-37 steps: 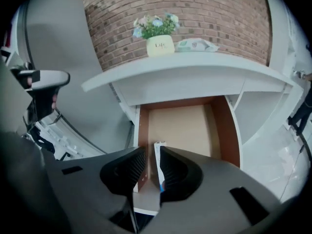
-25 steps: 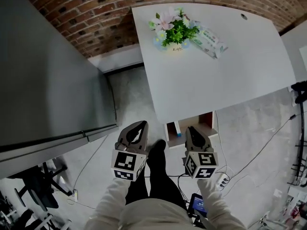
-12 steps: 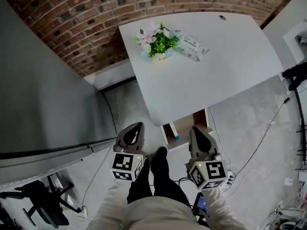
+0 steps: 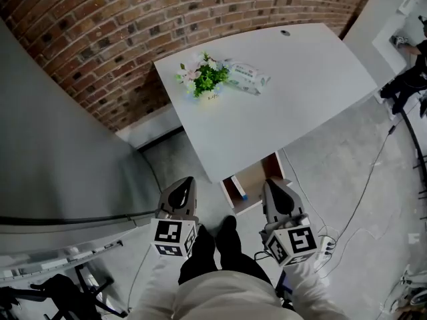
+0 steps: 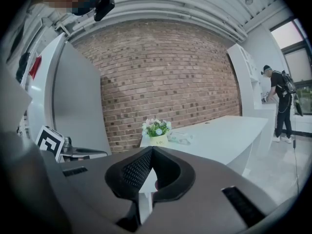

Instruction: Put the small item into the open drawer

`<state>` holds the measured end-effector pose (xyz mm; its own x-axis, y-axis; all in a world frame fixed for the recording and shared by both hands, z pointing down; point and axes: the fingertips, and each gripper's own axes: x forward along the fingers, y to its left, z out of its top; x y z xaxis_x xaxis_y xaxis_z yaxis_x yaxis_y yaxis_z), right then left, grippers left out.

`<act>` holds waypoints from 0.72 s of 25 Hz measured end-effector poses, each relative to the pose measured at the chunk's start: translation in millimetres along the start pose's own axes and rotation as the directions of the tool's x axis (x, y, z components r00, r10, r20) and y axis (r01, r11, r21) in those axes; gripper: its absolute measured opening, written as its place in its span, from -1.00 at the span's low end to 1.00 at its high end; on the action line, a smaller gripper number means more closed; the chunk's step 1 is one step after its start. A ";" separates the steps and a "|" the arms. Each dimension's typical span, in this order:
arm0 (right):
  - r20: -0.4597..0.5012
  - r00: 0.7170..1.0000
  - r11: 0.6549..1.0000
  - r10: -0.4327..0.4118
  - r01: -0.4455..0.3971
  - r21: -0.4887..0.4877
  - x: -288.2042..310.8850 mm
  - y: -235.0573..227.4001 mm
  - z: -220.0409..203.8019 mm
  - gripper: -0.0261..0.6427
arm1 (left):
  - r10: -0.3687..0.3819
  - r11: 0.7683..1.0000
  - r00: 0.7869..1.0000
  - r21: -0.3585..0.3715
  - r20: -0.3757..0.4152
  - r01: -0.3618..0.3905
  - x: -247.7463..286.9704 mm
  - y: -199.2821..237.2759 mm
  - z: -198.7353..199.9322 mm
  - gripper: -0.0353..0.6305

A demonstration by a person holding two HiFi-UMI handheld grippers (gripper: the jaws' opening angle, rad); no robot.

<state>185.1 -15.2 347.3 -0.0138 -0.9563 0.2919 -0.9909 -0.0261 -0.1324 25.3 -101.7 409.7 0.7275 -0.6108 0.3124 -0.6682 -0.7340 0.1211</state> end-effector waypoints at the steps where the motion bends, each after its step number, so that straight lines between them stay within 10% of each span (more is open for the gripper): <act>1: 0.005 1.000 1.000 -0.006 0.006 0.000 -2.6 -0.8 0.9 -0.84 | -0.003 1.000 1.000 0.005 0.006 0.003 -1.6 -0.7 3.1 -0.85; 18: 0.020 0.999 0.999 -0.046 0.047 -0.012 -12.3 -22.2 10.5 -0.85 | -0.031 0.995 0.997 0.100 0.074 0.023 8.3 -7.7 49.7 -0.85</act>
<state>208.6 -5.9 336.7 0.0350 -0.9598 0.2785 -0.9920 -0.0672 -0.1069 44.2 -115.9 364.5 0.7572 -0.6085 0.2376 -0.6323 -0.7740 0.0329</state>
